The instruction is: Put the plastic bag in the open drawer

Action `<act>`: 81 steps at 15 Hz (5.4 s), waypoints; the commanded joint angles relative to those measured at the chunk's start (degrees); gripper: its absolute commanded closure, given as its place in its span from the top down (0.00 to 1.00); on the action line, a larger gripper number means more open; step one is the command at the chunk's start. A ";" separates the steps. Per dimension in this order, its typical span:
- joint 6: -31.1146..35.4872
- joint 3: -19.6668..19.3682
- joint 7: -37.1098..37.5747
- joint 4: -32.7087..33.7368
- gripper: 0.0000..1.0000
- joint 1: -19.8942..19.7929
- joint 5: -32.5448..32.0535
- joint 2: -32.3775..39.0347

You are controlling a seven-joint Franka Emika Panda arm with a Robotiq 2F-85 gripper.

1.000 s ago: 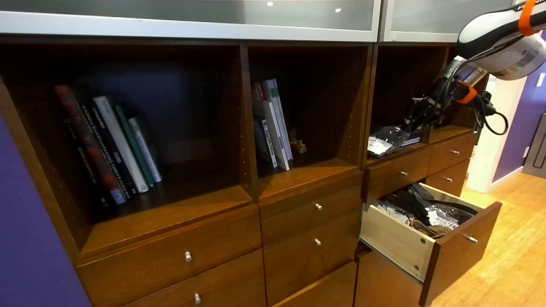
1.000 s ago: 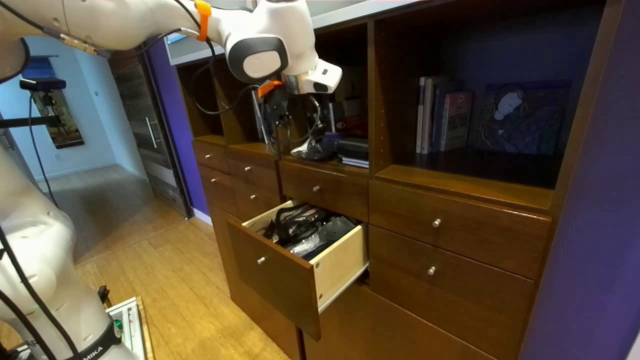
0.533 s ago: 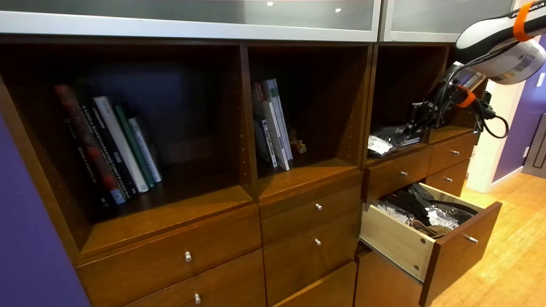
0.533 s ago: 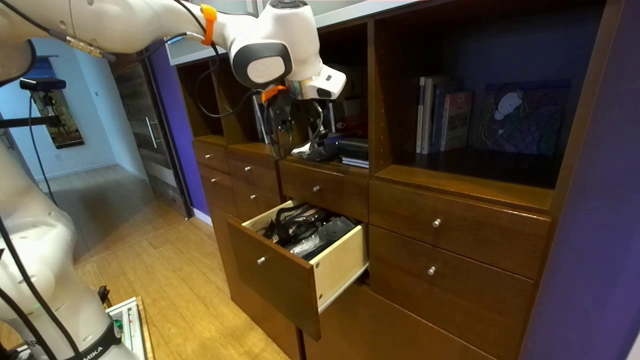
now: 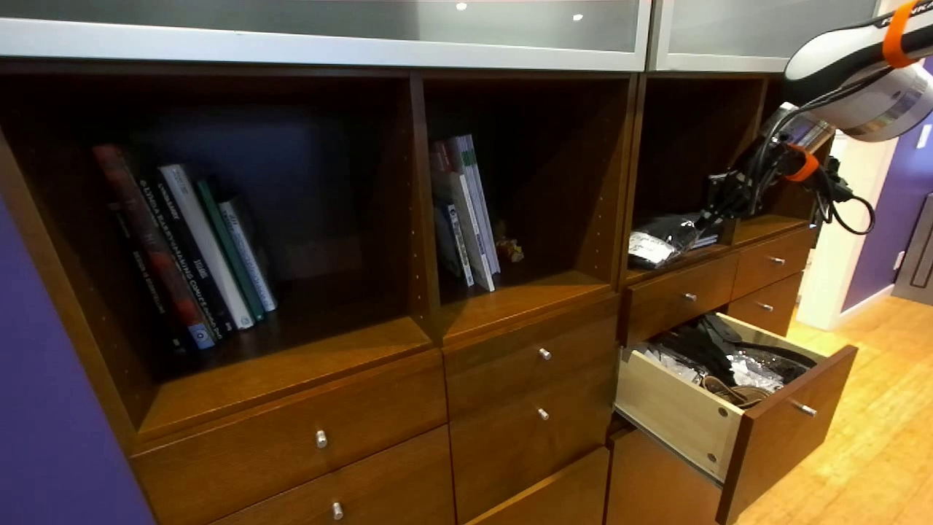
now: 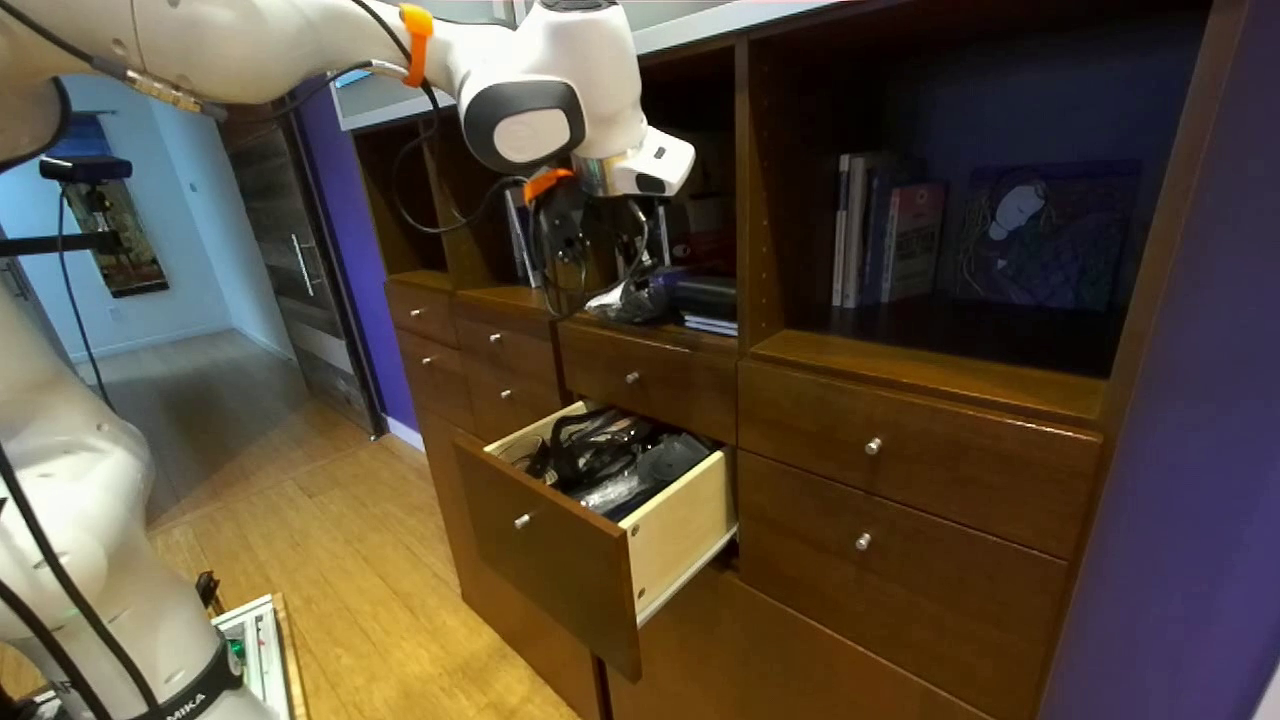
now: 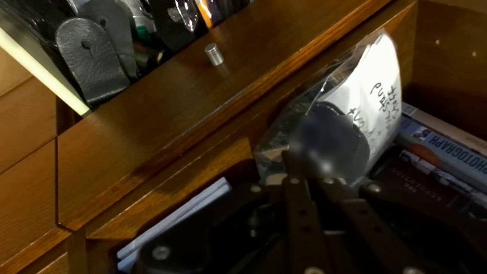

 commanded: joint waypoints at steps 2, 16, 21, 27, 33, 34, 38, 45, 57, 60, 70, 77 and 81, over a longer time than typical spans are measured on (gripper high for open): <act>-3.92 -0.06 -5.94 -0.99 0.01 -0.01 0.69 -6.06; -22.42 -6.00 -28.20 -10.26 0.01 -1.01 -6.36 -20.51; -19.33 -5.36 -26.29 -16.99 0.01 -0.98 -7.82 -21.30; -6.51 -2.52 -19.83 -25.53 0.01 -1.23 -7.62 -20.10; 9.34 -1.52 -11.06 -32.64 0.01 -2.21 -9.87 -17.51; 11.23 -1.32 -9.68 -33.29 0.01 -2.53 -11.18 -16.91; 19.28 0.53 -2.18 -36.08 0.01 -6.28 -22.23 -13.83; 20.07 2.46 6.08 -36.59 0.01 -7.65 -32.43 -9.18; 4.73 4.10 8.40 -29.11 0.69 -9.05 -40.34 -16.82; -4.06 5.14 7.85 -25.54 0.90 -7.05 -39.28 -19.23; -16.93 11.90 26.28 -20.34 0.48 -5.30 -39.19 -14.66; -15.33 12.43 30.25 -21.65 0.02 -2.58 -37.76 -9.61; -12.92 12.10 32.30 -23.13 0.00 -1.74 -37.94 -6.85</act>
